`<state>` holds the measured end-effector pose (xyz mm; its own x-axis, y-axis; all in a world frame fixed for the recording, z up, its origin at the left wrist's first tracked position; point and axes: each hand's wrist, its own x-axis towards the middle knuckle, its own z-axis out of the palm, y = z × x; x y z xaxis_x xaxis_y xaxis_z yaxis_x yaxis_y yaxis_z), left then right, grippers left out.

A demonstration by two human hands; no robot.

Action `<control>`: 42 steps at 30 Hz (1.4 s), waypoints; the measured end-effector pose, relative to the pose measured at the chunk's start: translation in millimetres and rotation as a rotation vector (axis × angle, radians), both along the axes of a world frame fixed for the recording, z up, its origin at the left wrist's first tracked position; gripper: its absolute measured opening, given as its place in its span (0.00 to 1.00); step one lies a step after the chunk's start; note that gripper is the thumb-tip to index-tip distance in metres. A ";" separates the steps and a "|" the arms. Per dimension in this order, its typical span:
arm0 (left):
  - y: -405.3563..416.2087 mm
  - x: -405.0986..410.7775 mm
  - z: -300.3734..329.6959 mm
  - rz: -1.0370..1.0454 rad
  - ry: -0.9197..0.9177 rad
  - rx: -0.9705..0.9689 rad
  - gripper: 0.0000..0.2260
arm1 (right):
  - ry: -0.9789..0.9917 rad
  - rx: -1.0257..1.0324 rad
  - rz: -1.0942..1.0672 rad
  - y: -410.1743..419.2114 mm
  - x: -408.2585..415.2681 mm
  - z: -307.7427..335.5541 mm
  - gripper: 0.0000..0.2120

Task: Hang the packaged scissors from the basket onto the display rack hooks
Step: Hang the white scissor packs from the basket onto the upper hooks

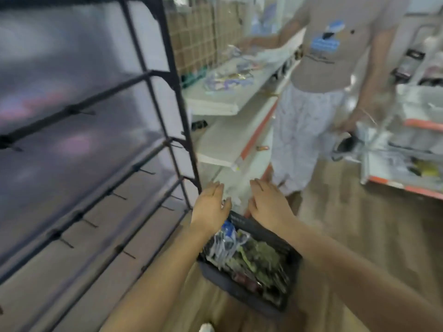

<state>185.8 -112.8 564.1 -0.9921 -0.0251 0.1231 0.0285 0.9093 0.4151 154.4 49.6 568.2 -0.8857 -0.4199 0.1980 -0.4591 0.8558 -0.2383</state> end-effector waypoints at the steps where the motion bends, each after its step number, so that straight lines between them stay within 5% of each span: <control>1: 9.4 1.4 -14.4 -0.016 -0.034 0.003 0.22 | -0.041 0.012 -0.038 13.0 5.2 -12.7 0.22; 9: 28.9 -1.2 -125.1 -0.100 -0.377 0.039 0.19 | -0.397 0.104 -0.285 65.1 34.8 -109.4 0.25; 18: -38.6 -30.8 -212.6 -0.058 -0.651 0.116 0.10 | -0.781 0.139 -0.451 13.0 27.6 -212.1 0.21; 29: -76.9 -83.4 -326.3 -0.027 -0.803 0.069 0.21 | -0.846 0.184 -0.385 -3.4 -45.8 -320.1 0.21; 42: -68.8 -132.8 -560.9 -0.011 -0.783 0.055 0.16 | -0.851 0.007 -0.455 -15.0 -126.8 -562.5 0.17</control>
